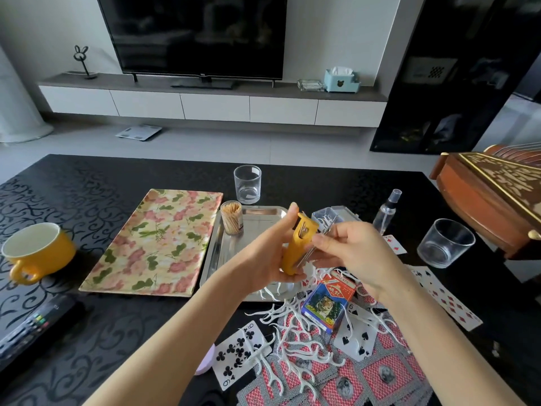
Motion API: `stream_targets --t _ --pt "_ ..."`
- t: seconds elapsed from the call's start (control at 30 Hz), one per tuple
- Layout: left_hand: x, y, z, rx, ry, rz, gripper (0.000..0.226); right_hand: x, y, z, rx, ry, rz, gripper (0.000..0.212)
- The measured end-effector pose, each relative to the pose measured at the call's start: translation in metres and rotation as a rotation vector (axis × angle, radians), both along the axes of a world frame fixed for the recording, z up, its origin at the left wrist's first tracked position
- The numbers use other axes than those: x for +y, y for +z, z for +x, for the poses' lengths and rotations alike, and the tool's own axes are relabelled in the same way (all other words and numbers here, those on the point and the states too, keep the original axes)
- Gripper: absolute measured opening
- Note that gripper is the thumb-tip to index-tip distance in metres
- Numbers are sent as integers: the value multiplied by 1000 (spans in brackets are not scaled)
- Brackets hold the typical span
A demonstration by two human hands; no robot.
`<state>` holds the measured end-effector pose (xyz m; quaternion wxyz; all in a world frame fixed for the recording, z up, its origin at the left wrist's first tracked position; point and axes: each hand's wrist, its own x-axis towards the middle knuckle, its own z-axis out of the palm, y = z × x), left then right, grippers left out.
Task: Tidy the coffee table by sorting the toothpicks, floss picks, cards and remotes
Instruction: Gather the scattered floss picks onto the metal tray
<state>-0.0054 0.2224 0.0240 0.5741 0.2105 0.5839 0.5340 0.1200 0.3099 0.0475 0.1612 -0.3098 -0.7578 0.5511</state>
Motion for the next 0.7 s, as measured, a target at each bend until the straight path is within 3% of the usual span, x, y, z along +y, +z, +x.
stream_targets --t 0.1,0.17,0.27,0.4,0.7 --pt "0 -1 6 -24 27 -75 69 -6 -1 -3 85 -28 185 18" --pt "0 -2 7 11 35 -76 73 -6 0 -6 157 -75 199 20" --pt "-5 -4 6 163 30 -33 74 4 5 -7 179 -128 77 17" --pt "-13 -9 5 353 3 47 67 16 12 -5 80 -40 -67 16" --pt "-13 -10 8 273 -49 93 60 19 17 -5 6 -21 8 11"
